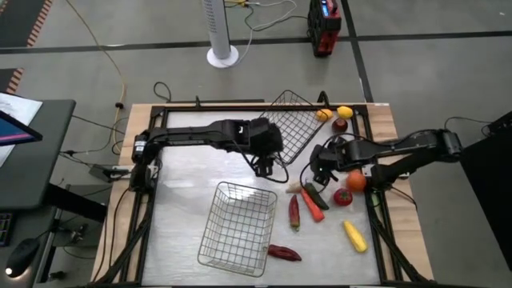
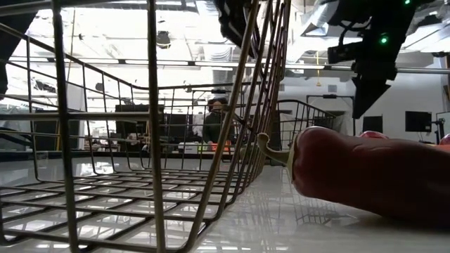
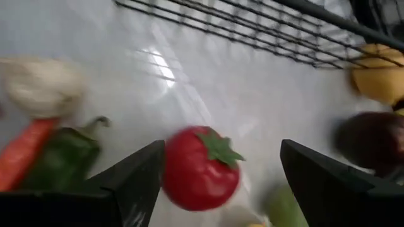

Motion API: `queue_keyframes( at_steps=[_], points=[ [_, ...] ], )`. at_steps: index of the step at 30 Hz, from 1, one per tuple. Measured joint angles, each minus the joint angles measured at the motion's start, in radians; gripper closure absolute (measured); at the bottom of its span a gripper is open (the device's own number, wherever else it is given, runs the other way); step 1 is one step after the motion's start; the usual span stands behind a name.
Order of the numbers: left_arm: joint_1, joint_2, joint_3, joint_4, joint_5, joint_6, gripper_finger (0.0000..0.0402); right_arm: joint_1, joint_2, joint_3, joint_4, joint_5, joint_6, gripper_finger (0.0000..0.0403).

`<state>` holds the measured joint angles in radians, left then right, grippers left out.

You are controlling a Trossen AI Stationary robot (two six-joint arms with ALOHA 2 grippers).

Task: Sort produce into baskets
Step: Put the top red tomato into the black wire basket

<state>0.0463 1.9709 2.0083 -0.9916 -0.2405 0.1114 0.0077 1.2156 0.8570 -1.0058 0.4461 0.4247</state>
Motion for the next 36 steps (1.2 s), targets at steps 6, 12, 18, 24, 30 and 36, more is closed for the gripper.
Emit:
queue_keyframes(
  at_steps=[6,12,18,24,30,36],
  points=[
    [-0.088,0.000,0.000,0.048,-0.068,0.102,0.0146,-0.092,0.000,0.000,-0.022,-0.090,-0.039,0.0009],
    [-0.077,0.005,-0.018,0.113,-0.055,0.132,0.0146,-0.121,0.000,-0.004,-0.017,-0.180,-0.040,0.0005],
    [-0.057,-0.038,-0.202,0.295,-0.070,0.168,0.0146,-0.128,0.001,-0.052,-0.011,-0.228,-0.007,0.0004],
    [-0.048,-0.167,-0.376,0.509,-0.068,0.164,0.0146,-0.129,0.002,-0.114,0.046,-0.243,0.010,0.0003],
    [-0.031,-0.341,-0.661,0.813,-0.045,0.127,0.0146,-0.130,0.002,-0.129,0.103,-0.249,0.012,0.0003],
    [-0.009,-0.449,-0.862,1.022,-0.053,0.042,0.0146,-0.172,0.065,-0.129,0.132,-0.280,0.010,0.0004]
  ],
)
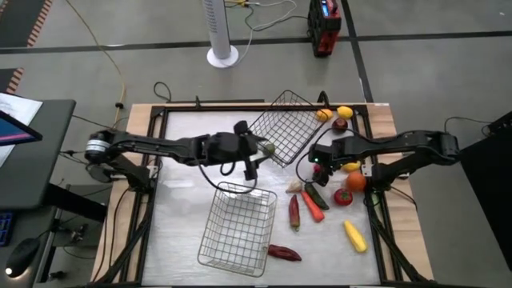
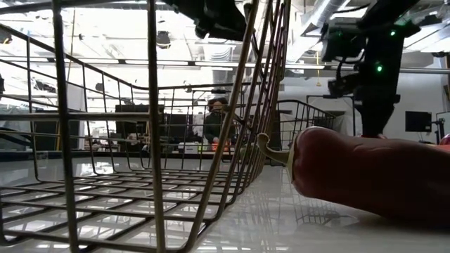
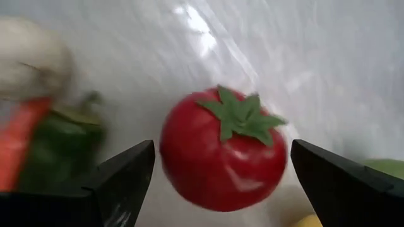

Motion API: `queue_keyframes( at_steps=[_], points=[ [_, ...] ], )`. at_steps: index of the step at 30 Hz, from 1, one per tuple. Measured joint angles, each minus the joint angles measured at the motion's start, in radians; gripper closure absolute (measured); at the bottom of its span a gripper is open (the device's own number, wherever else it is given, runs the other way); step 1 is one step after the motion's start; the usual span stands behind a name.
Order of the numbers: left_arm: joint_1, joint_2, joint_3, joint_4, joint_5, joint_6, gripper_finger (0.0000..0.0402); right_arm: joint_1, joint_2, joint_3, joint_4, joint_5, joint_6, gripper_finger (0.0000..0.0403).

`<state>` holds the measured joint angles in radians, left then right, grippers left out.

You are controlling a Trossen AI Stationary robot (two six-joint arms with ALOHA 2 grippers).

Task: Sort produce into baskets
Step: Put the top red tomato into the black wire basket

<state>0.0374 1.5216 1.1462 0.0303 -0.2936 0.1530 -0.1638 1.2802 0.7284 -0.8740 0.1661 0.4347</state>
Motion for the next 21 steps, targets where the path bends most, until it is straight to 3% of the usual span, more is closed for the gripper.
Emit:
queue_keyframes(
  at_steps=[6,12,21],
  points=[
    [0.002,-0.009,-0.041,0.009,-0.002,-0.035,0.0146,-0.029,0.095,0.006,0.003,-0.005,-0.035,0.0031],
    [0.002,-0.005,-0.041,-0.016,-0.010,-0.016,0.0146,-0.027,0.105,0.044,-0.050,-0.005,-0.086,0.0066],
    [0.002,-0.006,-0.025,-0.014,-0.139,-0.018,0.0146,-0.027,0.006,0.312,-0.347,0.136,-0.096,0.0057]
  ],
)
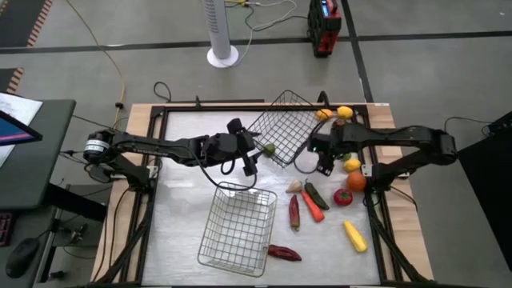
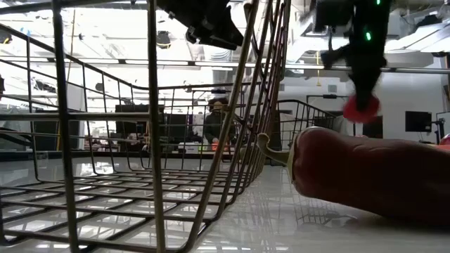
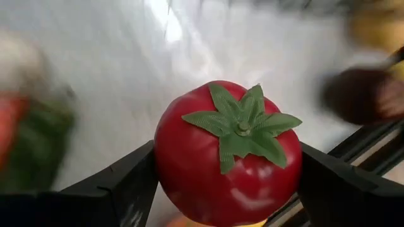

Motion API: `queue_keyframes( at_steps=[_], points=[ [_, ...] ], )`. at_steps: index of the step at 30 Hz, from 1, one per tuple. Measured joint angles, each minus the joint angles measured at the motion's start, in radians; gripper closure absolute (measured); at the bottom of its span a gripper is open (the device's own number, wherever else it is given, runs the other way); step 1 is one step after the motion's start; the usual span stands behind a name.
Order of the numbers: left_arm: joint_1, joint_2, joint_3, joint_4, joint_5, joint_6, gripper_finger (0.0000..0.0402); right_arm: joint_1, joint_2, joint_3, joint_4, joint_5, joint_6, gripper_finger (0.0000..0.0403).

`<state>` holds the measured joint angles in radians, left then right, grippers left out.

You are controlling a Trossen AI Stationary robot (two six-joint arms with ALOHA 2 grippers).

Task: Sort produce into baskets
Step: Put the top red tomato into the black wire basket, then put the green chili pepper into the gold wire basket

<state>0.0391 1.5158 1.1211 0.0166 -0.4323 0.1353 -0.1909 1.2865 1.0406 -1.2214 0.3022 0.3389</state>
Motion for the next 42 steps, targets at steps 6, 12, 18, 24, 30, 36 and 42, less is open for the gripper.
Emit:
queue_keyframes(
  at_steps=[6,12,18,24,30,36,42],
  points=[
    [0.000,0.000,0.039,0.010,-0.001,-0.009,0.0146,-0.015,-0.050,0.095,0.175,0.098,-0.113,0.0050],
    [0.004,0.000,0.049,0.114,-0.005,0.044,0.0146,-0.053,-0.028,0.097,0.485,0.093,-0.348,0.0037],
    [0.035,0.002,0.050,0.160,-0.028,0.106,0.0146,-0.110,0.058,0.120,0.491,0.089,-0.426,0.0014],
    [0.083,0.002,0.050,0.158,-0.018,0.107,0.0145,-0.171,0.109,0.220,0.345,0.080,-0.420,0.0006],
    [0.089,0.002,0.033,0.099,0.031,0.125,0.0146,-0.225,0.106,0.291,0.198,-0.015,-0.400,0.0007],
    [0.117,-0.063,-0.122,0.285,0.200,0.132,0.0146,-0.360,0.094,0.275,0.011,-0.009,-0.350,0.0007],
    [0.176,-0.211,-0.261,0.348,0.244,0.073,0.0146,-0.442,0.027,0.233,-0.051,-0.012,-0.320,0.0007]
  ],
)
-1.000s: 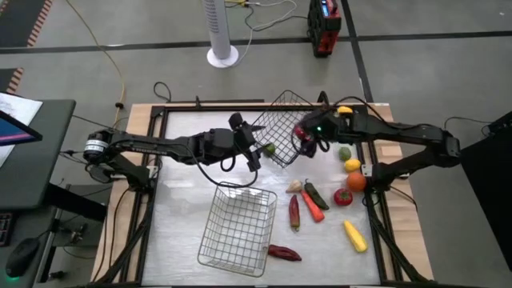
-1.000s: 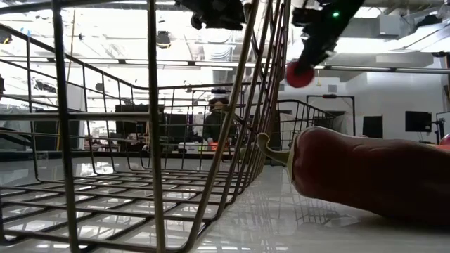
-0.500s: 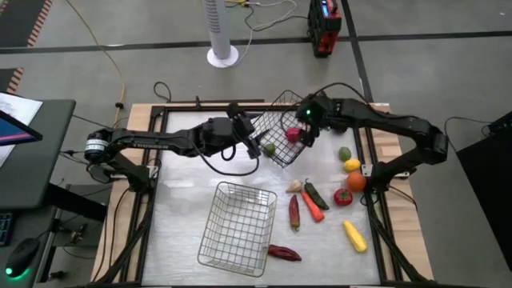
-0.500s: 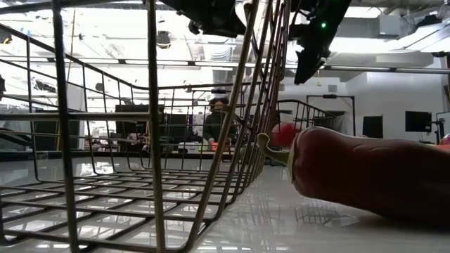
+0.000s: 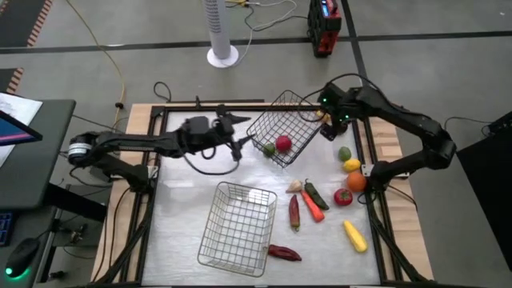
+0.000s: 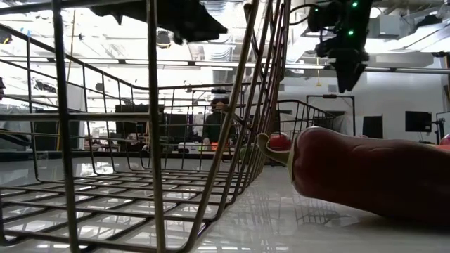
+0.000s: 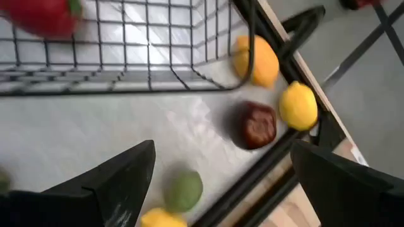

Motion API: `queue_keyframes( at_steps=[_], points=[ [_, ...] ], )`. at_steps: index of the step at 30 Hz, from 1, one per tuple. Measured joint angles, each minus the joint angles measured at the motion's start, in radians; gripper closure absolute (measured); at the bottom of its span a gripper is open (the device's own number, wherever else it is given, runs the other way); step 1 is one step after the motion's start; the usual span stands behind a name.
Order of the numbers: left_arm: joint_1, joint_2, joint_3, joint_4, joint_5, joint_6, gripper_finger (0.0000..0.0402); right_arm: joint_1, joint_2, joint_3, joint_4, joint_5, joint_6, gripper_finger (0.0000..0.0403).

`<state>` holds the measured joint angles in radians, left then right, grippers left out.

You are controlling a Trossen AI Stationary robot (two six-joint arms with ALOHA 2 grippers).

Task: Sort produce into baskets
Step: Put the green chili pepper into the gold wire basket

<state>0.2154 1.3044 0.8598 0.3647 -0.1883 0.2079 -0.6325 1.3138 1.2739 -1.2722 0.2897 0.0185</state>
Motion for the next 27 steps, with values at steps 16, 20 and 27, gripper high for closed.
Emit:
queue_keyframes(
  at_steps=[16,20,27],
  points=[
    [-0.028,-0.277,-0.049,-0.216,-0.031,-0.035,0.0146,-0.149,0.102,-0.156,0.065,-0.014,0.013,0.0007],
    [-0.028,-0.312,-0.048,-0.282,-0.063,-0.040,0.0146,-0.072,0.113,-0.186,0.063,-0.128,0.075,0.0007],
    [-0.028,-0.340,-0.048,-0.340,-0.106,-0.063,0.0146,0.244,0.105,-0.254,0.064,-0.207,0.278,0.0007]
  ],
)
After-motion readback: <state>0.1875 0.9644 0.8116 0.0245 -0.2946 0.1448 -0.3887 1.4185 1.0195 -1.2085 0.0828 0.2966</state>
